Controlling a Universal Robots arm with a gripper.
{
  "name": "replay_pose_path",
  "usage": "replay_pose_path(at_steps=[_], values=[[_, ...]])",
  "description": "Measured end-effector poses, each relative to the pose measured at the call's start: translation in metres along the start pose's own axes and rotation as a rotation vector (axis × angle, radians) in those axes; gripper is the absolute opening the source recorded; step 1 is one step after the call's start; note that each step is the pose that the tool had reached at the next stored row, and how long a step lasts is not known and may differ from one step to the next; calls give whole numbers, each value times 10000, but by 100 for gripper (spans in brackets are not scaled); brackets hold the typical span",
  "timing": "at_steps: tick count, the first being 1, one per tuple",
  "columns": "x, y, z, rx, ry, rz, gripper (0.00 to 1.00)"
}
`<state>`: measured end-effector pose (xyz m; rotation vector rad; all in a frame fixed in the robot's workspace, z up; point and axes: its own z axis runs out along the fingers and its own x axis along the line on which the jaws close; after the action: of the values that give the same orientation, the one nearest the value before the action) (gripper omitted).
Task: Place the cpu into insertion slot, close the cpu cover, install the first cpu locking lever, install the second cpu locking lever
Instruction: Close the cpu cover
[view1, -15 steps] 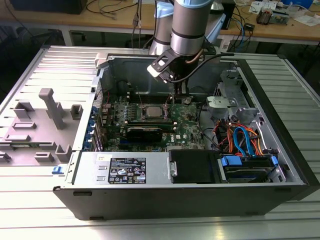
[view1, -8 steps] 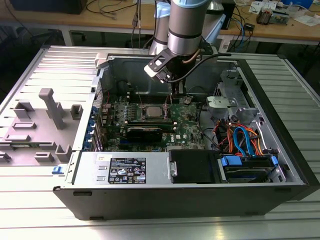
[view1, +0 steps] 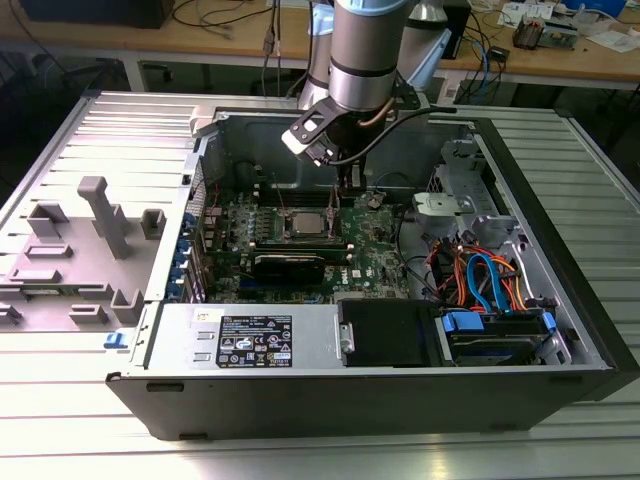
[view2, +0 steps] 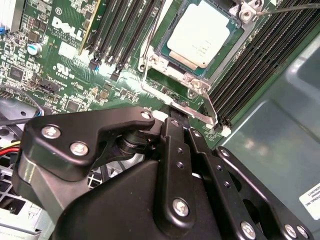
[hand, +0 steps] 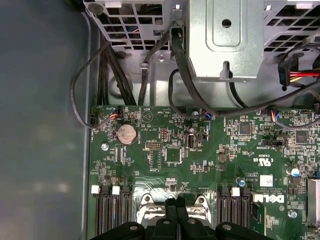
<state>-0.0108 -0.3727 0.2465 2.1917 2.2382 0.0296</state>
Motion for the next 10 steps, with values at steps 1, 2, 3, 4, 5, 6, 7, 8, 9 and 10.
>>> replay_pose_path(at_steps=[1, 2, 3, 4, 5, 6, 7, 8, 9, 10], values=[[0, -8, 0, 0, -1, -1, 11], [0, -15, 0, 0, 0, 0, 11], [0, -20, 1, -1, 0, 0, 11], [0, -24, 1, 0, 0, 0, 11], [0, -27, 1, 0, 0, 0, 11], [0, -31, 1, 0, -1, 0, 11], [0, -35, 1, 0, -1, 0, 11], [1, -42, 2, 0, -1, 0, 11], [1, -48, 2, 1, -1, 0, 11], [1, -50, 2, 0, -1, 0, 11]])
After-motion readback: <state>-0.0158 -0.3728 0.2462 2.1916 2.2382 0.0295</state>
